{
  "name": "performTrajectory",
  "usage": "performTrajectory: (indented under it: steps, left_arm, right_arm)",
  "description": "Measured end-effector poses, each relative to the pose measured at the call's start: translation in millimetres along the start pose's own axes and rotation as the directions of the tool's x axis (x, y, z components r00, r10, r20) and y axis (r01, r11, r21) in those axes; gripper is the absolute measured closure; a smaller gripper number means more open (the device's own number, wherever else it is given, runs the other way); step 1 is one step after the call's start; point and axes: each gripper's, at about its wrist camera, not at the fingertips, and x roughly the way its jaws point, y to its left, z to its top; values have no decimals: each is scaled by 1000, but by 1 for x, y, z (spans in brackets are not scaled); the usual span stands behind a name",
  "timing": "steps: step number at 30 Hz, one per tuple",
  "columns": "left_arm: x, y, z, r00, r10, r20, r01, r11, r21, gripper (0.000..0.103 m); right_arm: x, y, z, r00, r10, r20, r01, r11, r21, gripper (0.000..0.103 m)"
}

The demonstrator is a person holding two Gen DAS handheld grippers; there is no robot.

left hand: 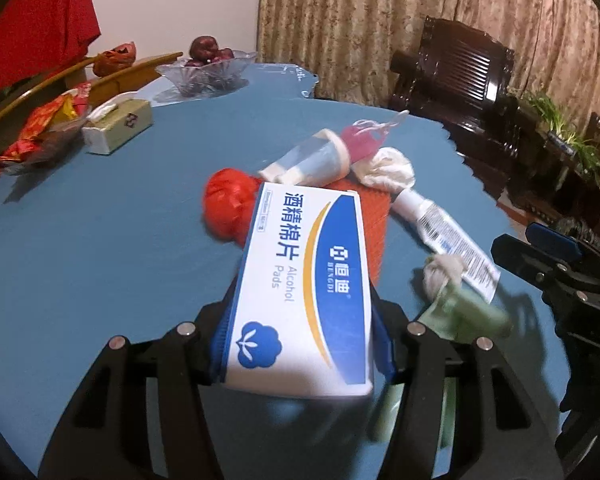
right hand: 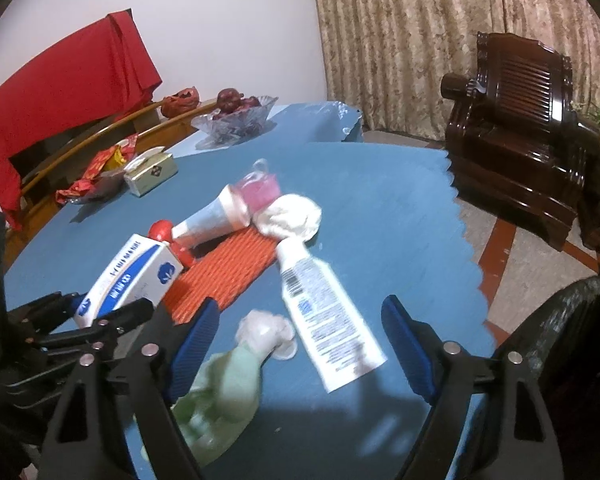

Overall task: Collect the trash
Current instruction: 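Grasp the alcohol pads box with the left tool while the right tool grasps the green glove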

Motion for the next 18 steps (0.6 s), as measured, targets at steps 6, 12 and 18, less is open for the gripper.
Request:
performTrajectory:
  steps: [6,12,18]
  left_arm:
    - [-6,22,-10,999,32,-7,-32,999,-21,48]
    - [-9,35,-13,999,41,-5,-41,999,-22,48]
    - [-8,38,-16,999,33,-21,-34,999,-29,48]
  right_arm:
    - [11,20,-15,999,15,-40,-16,1000,-12,31]
    - [28,31,-27,994,6,-108,-7,1000,-15,40]
    - [34,32,-32,985,59,-164,-57,998,13,69]
